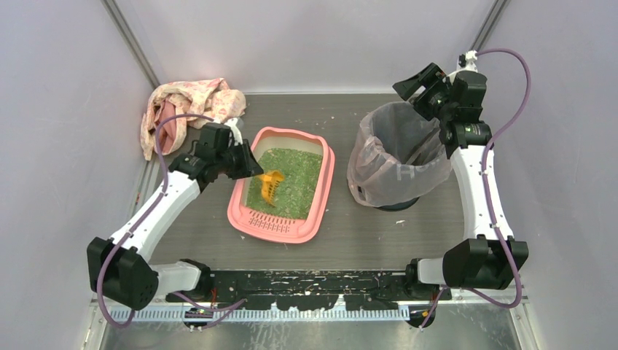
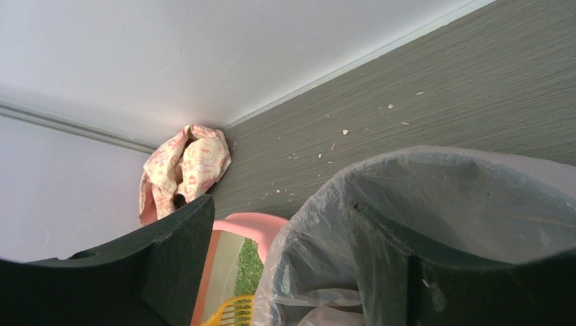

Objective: Clean the litter box

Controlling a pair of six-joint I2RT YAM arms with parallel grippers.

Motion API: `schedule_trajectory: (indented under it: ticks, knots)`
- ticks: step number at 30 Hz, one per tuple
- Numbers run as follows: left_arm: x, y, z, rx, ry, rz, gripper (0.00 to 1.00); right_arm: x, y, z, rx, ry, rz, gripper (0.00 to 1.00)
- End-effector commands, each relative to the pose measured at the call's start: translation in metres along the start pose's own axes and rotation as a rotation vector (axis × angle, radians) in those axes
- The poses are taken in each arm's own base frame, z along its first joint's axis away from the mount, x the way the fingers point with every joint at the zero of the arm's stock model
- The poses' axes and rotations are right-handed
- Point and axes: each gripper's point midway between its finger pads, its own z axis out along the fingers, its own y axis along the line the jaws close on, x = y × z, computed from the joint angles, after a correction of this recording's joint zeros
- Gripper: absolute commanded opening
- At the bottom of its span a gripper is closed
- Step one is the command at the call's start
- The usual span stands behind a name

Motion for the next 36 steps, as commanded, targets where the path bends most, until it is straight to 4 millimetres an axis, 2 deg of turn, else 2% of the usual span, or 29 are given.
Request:
schedule_trajectory:
  ticks: [1,11,14,19,24,28,33,36]
  knots:
    - [-0.005,-0.042,0.008,0.210,0.002,-0.115,0.00,-0.014,0.014,-0.004,-0.059,-0.052,-0.027,0.76]
    - [0.021,-0.041,0.041,0.275,0.074,-0.237,0.00,-0.007,0.005,-0.003,-0.034,-0.039,-0.042,0.76]
    - [0.022,-0.039,0.046,0.276,0.074,-0.253,0.00,-0.005,0.003,-0.001,-0.032,-0.032,-0.040,0.76]
    - [0.004,-0.029,0.038,0.275,0.026,-0.282,0.00,-0.004,0.002,0.002,-0.034,-0.024,-0.040,0.76]
    - [-0.016,-0.003,0.026,0.267,-0.017,-0.316,0.00,-0.001,0.001,0.007,-0.037,-0.011,-0.030,0.76]
    - [-0.032,0.009,0.015,0.296,-0.055,-0.351,0.00,-0.001,0.000,0.008,-0.036,-0.008,-0.027,0.76]
    - [-0.036,0.014,0.016,0.341,-0.060,-0.389,0.00,0.001,-0.002,0.009,-0.033,-0.004,-0.024,0.76]
    - [-0.031,0.025,0.020,0.272,-0.053,-0.354,0.00,0.001,-0.001,0.009,-0.033,-0.004,-0.024,0.76]
